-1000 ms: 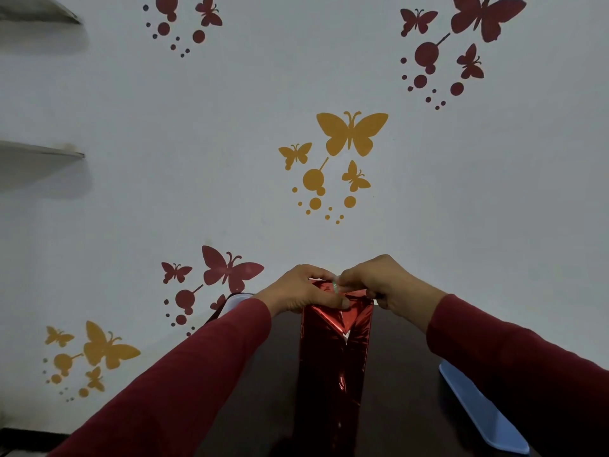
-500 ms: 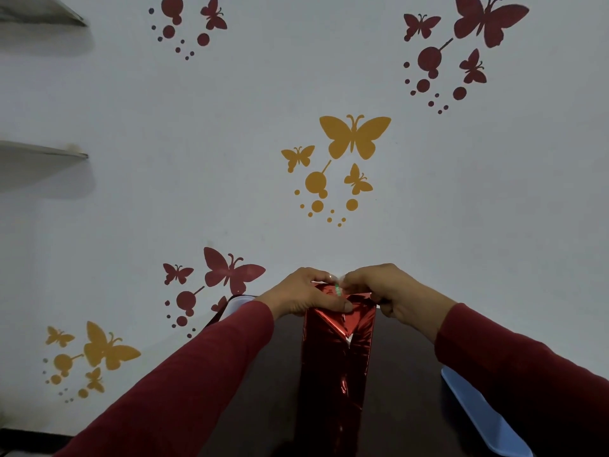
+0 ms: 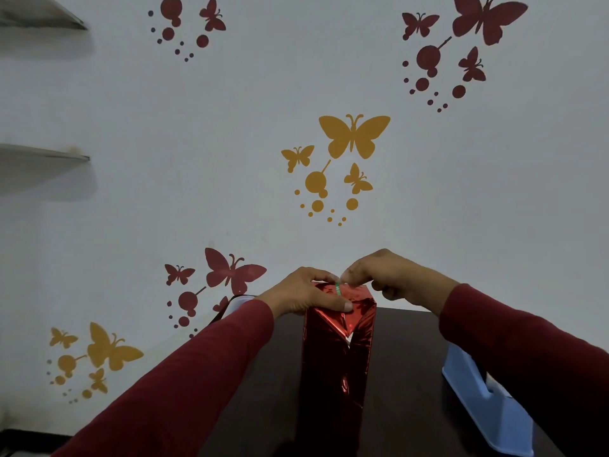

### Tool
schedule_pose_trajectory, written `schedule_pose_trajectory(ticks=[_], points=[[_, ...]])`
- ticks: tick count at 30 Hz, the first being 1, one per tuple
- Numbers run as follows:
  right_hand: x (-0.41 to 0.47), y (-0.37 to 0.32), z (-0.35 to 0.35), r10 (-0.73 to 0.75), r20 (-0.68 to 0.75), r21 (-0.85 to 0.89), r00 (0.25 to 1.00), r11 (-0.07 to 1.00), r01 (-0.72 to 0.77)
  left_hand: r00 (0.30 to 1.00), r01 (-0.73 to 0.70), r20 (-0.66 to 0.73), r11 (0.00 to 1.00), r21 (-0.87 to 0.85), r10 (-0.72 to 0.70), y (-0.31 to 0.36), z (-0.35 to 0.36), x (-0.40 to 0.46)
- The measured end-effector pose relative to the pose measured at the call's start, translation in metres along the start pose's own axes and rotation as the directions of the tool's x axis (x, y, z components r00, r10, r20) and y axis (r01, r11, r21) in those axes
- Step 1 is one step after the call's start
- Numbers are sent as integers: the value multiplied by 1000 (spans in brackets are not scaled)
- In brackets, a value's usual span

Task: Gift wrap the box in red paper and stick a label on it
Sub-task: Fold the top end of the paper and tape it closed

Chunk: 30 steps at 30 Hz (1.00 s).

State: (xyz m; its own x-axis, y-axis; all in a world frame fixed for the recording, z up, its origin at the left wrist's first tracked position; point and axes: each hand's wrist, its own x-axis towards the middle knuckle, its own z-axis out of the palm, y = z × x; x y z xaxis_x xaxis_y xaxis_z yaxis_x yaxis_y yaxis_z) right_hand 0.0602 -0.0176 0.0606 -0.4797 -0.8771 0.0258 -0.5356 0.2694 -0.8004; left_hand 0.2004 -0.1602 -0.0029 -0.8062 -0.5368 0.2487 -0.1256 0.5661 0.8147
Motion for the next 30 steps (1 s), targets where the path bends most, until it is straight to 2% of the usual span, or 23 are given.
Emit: schedule_pose_trajectory(ticks=[11, 18, 24, 27, 29, 30], points=[[25, -10, 6, 35, 81, -183, 996, 983, -20, 1000, -4, -13, 999, 39, 4, 1, 1, 1], [27, -13, 13, -4, 32, -339, 999, 941, 15, 1000, 4, -24, 999, 49, -3, 4, 2, 0], [35, -16, 15, 38, -36, -427, 999, 903, -50, 1000, 8, -17, 999, 49, -7, 5, 2, -1], [38, -6, 11, 61, -58, -336, 996, 939, -77, 1000, 10, -11, 1000, 25, -10, 6, 1, -3], [35, 7, 16, 100, -32, -114, 994, 988, -103, 1000, 13, -9, 1000, 12, -13, 6, 1, -3], [33, 13, 21, 116, -11, 68, 993, 991, -115, 1000, 13, -8, 1000, 11, -12, 5, 2, -3]])
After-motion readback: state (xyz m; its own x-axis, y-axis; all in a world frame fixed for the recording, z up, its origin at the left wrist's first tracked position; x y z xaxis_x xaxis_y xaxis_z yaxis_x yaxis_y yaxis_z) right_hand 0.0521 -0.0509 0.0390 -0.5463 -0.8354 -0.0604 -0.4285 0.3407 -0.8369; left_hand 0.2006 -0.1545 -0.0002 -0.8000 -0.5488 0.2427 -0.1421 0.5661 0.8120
